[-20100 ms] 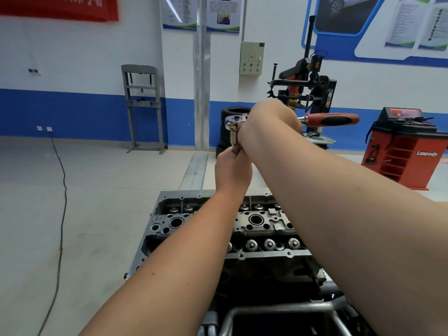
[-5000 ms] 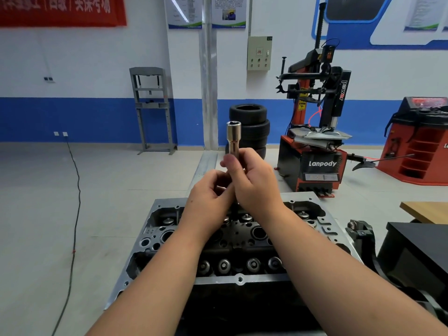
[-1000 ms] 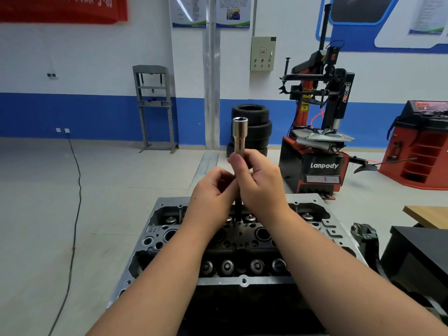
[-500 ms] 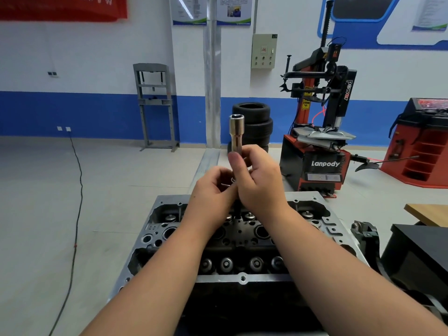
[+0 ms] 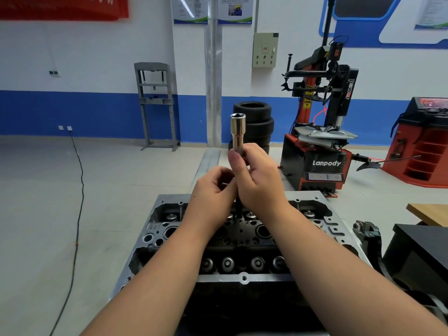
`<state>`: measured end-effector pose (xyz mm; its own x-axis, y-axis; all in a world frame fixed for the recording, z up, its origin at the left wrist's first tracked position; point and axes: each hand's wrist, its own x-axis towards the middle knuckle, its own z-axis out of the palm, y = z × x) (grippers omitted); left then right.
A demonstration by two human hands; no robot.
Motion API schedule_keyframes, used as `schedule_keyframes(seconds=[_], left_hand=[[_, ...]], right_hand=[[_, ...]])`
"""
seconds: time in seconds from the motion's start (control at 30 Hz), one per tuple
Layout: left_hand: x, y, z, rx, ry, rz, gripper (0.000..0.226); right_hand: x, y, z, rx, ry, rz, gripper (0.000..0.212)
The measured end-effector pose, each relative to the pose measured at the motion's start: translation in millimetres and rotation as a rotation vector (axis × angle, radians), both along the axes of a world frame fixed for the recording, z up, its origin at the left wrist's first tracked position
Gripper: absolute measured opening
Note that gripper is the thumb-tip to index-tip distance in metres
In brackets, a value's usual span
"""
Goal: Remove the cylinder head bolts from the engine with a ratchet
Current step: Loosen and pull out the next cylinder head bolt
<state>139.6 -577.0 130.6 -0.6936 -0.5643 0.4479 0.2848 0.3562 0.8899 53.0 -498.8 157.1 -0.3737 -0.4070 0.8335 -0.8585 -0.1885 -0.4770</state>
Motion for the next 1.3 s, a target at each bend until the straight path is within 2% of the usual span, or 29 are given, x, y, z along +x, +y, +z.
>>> schedule_keyframes(seconds=[0.07,0.17,0.33,0.4,0.5,0.63,0.77,0.87,0.93,1.03,1.13,1.3], left_hand=[[-0.6,1.4,0.5,0.035,-0.001,-0.063,0.034],[0.0,1.9,1.9,-0.004,-0.025,-0.089,0.029],[-0.5,-2.3,0.0,-0.068,-0.002,-0.014,0.017],[-1.1,-3.3,-1.2,-0.053,0.025,0.032,0.012],[-2.0,-2.2,-0.4,-0.013,0.016,0.036,0.018],[-1.3,3.1,2.1,0.046,-0.018,-0.109,0.03],[-1.1,1.8,2.0,-0.043,-0.038,-0.103,0.019],[-1.1,-1.1,0.5,-0.003,-0.009,-0.036,0.014],[-0.4,0.8,0.7,0.013,-0.001,-0.004,0.023],[-1.4,3.8,0.5,0.062,0.008,-0.084,0.035],[-2.0,3.3,1.2,0.008,-0.021,-0.094,0.031],[-1.8,-3.7,-0.9,-0.027,0.005,-0.054,0.011]], right_hand=[[-0.9,-0.4,0.1,0.022,-0.031,0.002,0.03],[-1.5,1.2,1.6,-0.006,-0.048,0.003,0.032],[1.3,2.9,1.2,-0.026,-0.086,-0.032,0.022],[-0.2,2.6,1.6,-0.048,-0.027,-0.05,0.013],[0.6,1.5,1.5,-0.003,-0.005,-0.003,0.019],[1.7,1.4,2.4,0.025,-0.016,0.0,0.029],[1.8,4.1,2.3,-0.012,-0.071,0.001,0.026],[2.6,3.4,0.6,-0.037,-0.049,-0.011,0.016],[1.6,1.9,0.5,-0.019,-0.021,0.009,0.018],[-1.0,-0.2,0.8,0.047,-0.063,0.027,0.031],[-1.7,-0.7,-0.1,0.06,-0.089,0.035,0.039],[1.5,1.9,0.3,0.005,-0.084,0.0,0.022]])
